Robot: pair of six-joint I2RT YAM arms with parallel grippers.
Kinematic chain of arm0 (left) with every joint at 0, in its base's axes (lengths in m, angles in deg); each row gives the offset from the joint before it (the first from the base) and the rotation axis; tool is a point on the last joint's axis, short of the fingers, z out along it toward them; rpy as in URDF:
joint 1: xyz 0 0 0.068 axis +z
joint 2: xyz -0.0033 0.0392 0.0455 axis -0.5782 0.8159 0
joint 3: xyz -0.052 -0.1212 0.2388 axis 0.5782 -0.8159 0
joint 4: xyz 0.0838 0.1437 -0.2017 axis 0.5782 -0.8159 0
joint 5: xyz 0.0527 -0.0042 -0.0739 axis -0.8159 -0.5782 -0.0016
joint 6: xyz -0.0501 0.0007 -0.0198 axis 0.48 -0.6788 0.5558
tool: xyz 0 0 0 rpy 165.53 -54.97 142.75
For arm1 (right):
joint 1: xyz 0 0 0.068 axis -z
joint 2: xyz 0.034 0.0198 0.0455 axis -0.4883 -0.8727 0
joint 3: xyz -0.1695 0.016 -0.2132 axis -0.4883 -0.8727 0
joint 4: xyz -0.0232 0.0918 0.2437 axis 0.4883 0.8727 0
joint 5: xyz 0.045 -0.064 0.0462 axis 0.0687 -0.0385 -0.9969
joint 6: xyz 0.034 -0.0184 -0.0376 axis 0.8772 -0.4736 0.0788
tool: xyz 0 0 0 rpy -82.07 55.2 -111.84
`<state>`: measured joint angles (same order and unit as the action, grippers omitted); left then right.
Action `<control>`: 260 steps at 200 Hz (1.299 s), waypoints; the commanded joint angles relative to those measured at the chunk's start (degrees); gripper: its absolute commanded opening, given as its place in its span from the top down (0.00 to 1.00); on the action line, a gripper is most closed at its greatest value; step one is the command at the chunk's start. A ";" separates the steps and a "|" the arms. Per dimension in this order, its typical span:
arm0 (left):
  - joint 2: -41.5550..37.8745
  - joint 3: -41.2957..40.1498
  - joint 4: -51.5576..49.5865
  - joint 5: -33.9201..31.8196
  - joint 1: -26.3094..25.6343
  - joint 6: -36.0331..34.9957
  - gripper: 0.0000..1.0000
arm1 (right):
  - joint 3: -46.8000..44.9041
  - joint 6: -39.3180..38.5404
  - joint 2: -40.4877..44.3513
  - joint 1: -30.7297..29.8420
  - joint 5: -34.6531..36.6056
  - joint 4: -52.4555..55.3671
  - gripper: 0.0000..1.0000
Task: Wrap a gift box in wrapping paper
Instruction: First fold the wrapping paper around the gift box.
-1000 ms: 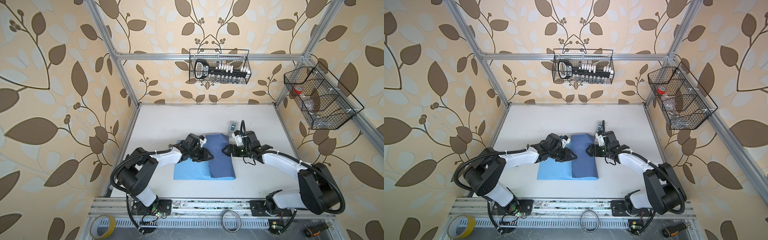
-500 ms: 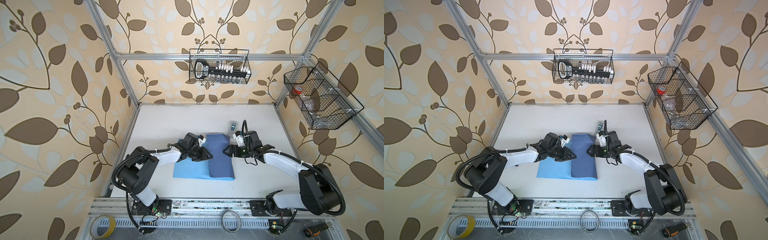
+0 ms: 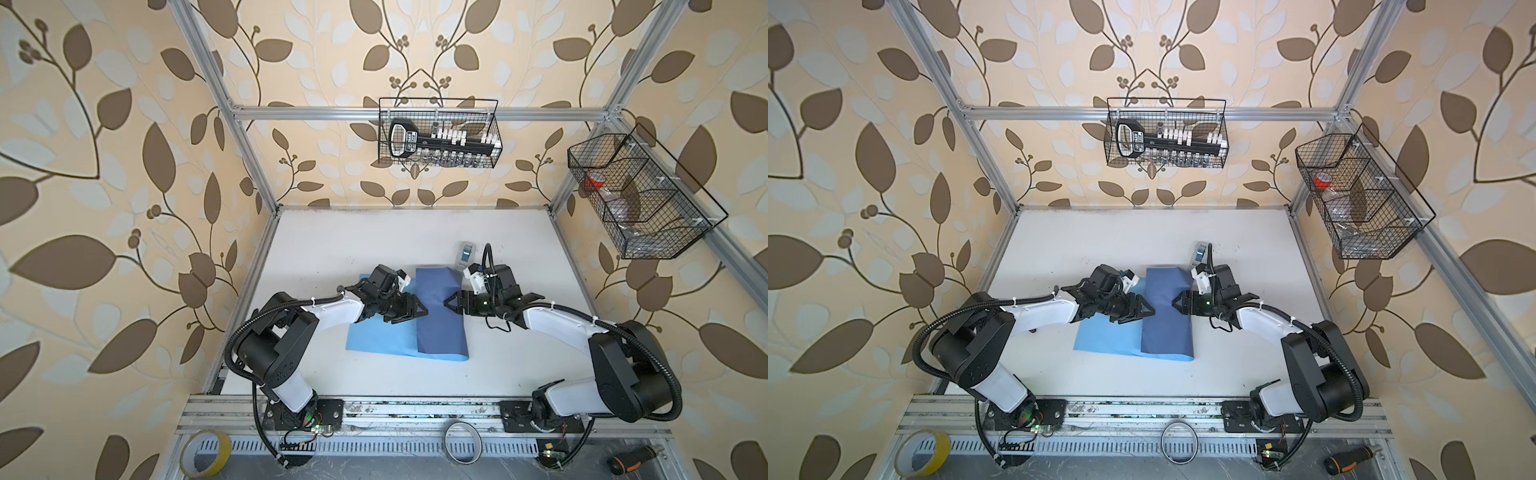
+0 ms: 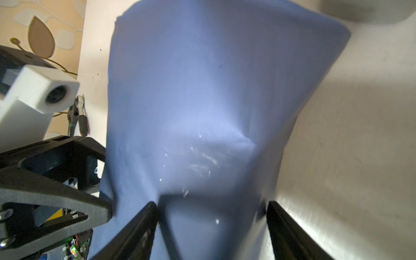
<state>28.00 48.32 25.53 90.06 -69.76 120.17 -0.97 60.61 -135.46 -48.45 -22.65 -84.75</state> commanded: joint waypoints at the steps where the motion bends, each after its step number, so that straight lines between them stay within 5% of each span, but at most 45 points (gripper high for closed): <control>1: -3.65 1.60 -2.56 -3.14 0.16 -2.02 0.27 | -2.71 0.05 -1.34 0.17 2.78 1.68 0.25; 52: 1.28 9.20 -5.92 -6.75 0.16 -6.35 0.23 | -2.90 -0.09 -1.45 -0.03 2.50 1.50 0.26; 147: 9.36 12.50 -7.64 -2.76 0.08 -8.57 0.60 | 0.22 -1.38 -0.71 1.14 1.53 3.90 0.22; 188: 9.89 10.37 -7.27 -3.59 0.12 -7.93 0.67 | 1.17 -1.00 2.58 5.01 -2.87 5.56 0.12; 260: 9.41 7.88 -5.03 -3.31 0.10 -5.98 0.70 | 0.90 3.46 -1.73 3.34 -7.71 0.41 0.15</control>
<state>36.85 58.95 25.45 89.14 -69.37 115.07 -0.86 62.51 -135.44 -43.47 -28.15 -82.52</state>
